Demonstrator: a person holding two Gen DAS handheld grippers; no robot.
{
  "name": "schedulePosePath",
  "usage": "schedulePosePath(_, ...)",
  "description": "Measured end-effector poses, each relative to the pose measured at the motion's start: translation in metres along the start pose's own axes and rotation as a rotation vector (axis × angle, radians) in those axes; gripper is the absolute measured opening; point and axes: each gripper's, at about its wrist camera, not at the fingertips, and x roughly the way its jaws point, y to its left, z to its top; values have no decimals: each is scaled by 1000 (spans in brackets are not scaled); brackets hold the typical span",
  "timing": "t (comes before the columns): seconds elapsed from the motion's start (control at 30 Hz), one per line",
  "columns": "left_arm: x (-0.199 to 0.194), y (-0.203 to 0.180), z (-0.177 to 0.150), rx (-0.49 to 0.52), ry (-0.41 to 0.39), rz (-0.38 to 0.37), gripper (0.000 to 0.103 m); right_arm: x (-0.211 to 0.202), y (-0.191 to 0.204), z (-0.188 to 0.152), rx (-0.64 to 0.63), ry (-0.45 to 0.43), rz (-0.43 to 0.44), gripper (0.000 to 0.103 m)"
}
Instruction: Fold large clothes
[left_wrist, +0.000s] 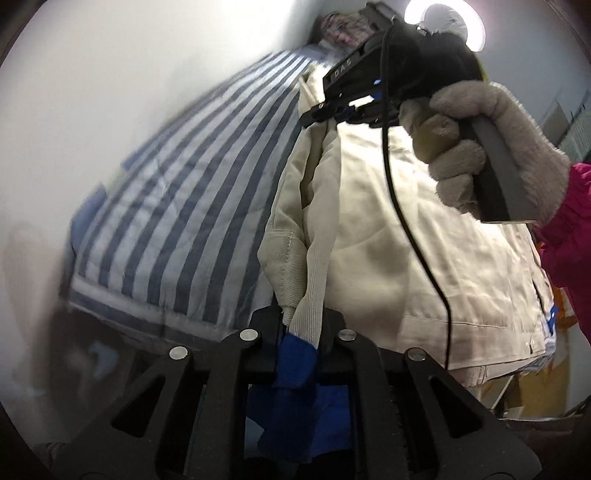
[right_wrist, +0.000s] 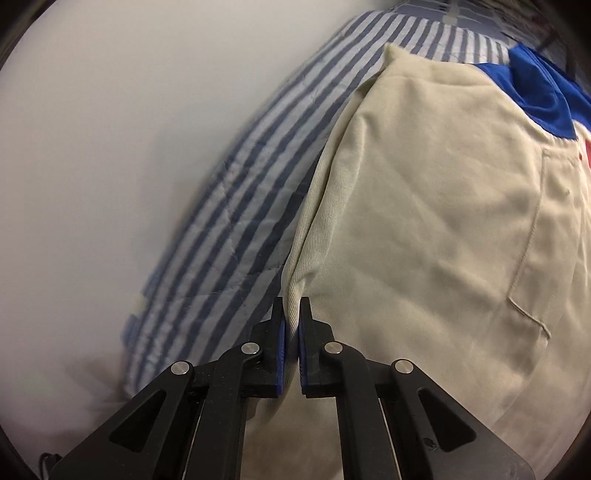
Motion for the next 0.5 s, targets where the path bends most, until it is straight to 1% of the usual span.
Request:
schedulePosePath(0.13, -19, -34, 3, 113, -54, 17, 8, -36, -30, -15, 50, -82, 112, 4)
schedulePosePath(0.17, -24, -45, 3, 148, -64, 16, 8, -48, -42, -21, 80, -109, 153, 4)
schedulePosePath(0.3, -32, -87, 6, 273, -76, 6, 8, -90, -88, -44, 155, -196, 247, 4)
schedulePosePath(0.4, -33, -121, 3, 366, -72, -13, 8, -116, -126, -66, 219, -246, 277, 4)
schedulePosePath(0.43, -31, -133, 1, 394, -64, -24, 8, -116, -130, -69, 237, -257, 282, 4)
schedulePosePath(0.5, -27, -151, -3, 439, -49, -41, 8, -127, -155, -86, 289, -286, 300, 4)
